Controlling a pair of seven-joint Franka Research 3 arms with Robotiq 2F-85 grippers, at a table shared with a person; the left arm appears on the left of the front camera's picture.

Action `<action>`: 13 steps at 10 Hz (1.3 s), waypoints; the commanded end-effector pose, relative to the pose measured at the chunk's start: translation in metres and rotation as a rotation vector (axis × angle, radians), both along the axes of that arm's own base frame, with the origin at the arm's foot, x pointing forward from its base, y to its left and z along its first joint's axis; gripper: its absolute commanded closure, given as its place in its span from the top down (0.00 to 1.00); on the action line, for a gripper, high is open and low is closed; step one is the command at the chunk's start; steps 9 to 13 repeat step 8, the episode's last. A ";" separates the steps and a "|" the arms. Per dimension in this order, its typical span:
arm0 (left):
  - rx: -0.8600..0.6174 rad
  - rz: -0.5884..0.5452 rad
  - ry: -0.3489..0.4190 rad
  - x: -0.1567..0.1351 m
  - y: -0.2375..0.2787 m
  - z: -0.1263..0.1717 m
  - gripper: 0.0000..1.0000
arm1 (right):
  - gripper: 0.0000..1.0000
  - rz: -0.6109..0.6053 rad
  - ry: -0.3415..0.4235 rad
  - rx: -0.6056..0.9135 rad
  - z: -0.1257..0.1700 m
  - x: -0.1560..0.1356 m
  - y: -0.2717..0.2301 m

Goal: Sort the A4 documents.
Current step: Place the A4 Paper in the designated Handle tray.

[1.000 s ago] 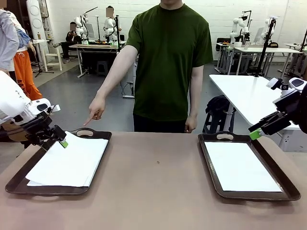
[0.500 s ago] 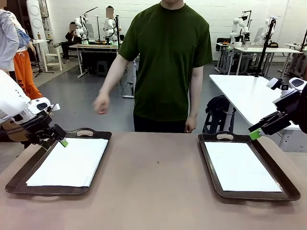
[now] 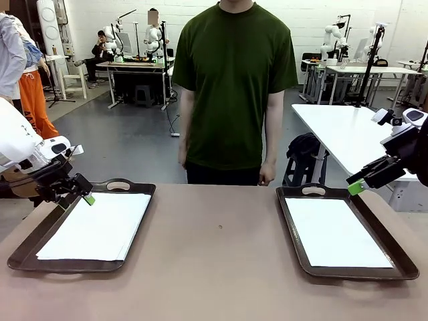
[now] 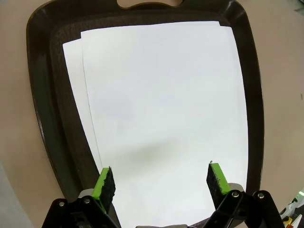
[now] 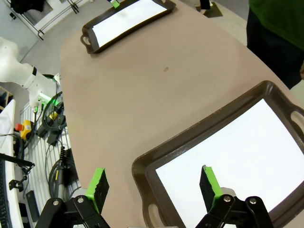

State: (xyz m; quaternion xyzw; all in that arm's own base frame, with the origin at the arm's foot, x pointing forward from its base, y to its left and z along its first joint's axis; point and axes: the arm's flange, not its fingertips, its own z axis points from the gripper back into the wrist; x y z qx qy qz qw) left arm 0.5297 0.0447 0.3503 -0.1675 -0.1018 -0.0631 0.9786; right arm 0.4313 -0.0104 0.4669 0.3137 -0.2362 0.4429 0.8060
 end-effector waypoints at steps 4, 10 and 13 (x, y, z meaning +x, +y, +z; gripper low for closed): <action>0.006 -0.017 -0.008 0.000 0.000 0.000 1.00 | 1.00 0.007 -0.005 -0.006 -0.002 -0.001 0.001; 0.006 -0.017 -0.008 0.000 0.000 0.000 1.00 | 1.00 0.007 -0.005 -0.006 -0.002 -0.001 0.001; 0.006 -0.017 -0.008 0.000 0.000 0.000 1.00 | 1.00 0.007 -0.005 -0.006 -0.002 -0.001 0.001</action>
